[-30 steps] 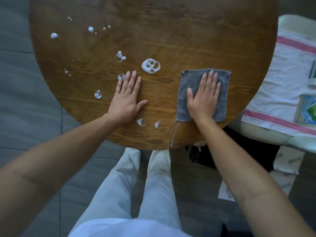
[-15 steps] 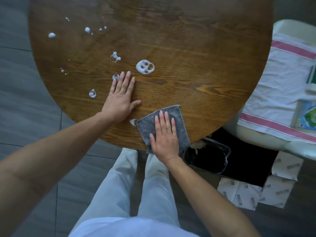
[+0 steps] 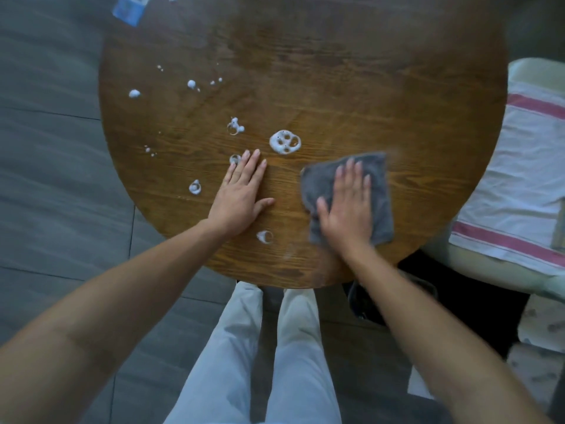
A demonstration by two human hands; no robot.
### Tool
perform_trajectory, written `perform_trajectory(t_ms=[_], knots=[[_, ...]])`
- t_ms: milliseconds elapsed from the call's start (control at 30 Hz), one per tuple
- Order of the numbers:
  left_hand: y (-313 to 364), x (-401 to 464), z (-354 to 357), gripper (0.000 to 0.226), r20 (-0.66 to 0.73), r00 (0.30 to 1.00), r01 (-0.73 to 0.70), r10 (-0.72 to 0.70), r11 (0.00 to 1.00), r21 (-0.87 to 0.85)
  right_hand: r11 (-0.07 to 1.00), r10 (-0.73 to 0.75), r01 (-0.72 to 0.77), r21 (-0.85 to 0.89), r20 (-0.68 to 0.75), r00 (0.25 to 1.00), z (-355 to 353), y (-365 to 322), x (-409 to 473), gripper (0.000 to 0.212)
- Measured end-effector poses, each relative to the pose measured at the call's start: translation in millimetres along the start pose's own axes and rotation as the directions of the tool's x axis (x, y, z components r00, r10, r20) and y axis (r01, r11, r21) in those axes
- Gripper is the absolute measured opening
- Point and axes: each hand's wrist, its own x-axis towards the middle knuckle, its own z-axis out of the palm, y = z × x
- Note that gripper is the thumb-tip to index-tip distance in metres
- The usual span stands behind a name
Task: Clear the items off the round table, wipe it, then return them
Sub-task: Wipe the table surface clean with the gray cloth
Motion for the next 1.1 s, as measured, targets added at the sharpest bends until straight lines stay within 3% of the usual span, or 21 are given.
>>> perform_trajectory(t_ms=[133, 233, 267, 400, 500, 600, 733, 867, 1000, 1100], knots=[[-2.5, -0.2, -7.3, 0.077, -0.033, 0.999, -0.032, 0.032, 0.999, 0.021, 0.969, -0.246, 0.246, 0.009, 0.079, 0.966, 28.2, -41.5, -76.1, 0.081], [-14.6, -13.4, -11.8, 0.064, -0.201, 0.972, -0.118, 0.122, 0.993, 0.033, 0.930, -0.366, 0.368, -0.004, 0.072, 0.928, 25.3, -17.8, -68.8, 0.082], [-27.4, -22.2, -12.9, 0.064, -0.263, 0.961, -0.082, 0.085, 0.996, 0.020, 0.928, -0.369, 0.371, -0.021, 0.066, 0.927, 21.3, -9.4, -55.8, 0.083], [-100.9, -62.8, -2.6, 0.074, -0.378, 0.862, 0.310, -0.337, 0.942, -0.132, 0.994, -0.105, 0.104, -0.041, -0.018, 0.994, 5.9, -18.6, 16.2, 0.081], [-135.3, -68.3, 14.1, 0.079, -0.342, 0.823, 0.410, -0.454, 0.891, -0.195, 0.999, 0.049, -0.050, -0.003, -0.081, 0.995, -2.3, -50.5, 71.8, 0.080], [-150.8, -67.2, 36.3, 0.077, -0.352, 0.812, 0.433, -0.466, 0.885, -0.172, 0.993, 0.120, -0.117, 0.033, -0.102, 0.988, -0.9, -77.4, 89.7, 0.078], [-154.6, -65.5, 40.7, 0.073, -0.392, 0.806, 0.404, -0.443, 0.897, -0.181, 0.989, -0.146, 0.146, -0.003, -0.007, 0.989, 24.2, -115.4, -5.7, 0.076], [-155.3, -65.1, 39.3, 0.073, -0.388, 0.807, 0.403, -0.445, 0.896, -0.188, 0.955, -0.286, 0.292, -0.048, 0.114, 0.952, 45.8, -114.9, -87.5, 0.083], [-156.2, -65.5, 40.7, 0.071, -0.405, 0.798, 0.404, -0.447, 0.895, -0.191, 0.948, -0.288, 0.302, -0.097, 0.132, 0.948, 27.3, -103.2, -12.2, 0.084], [-158.6, -65.8, 42.2, 0.069, -0.395, 0.797, 0.406, -0.457, 0.890, -0.209, 0.989, -0.104, 0.104, -0.102, -0.001, 0.995, -0.3, -99.8, 91.4, 0.081]])
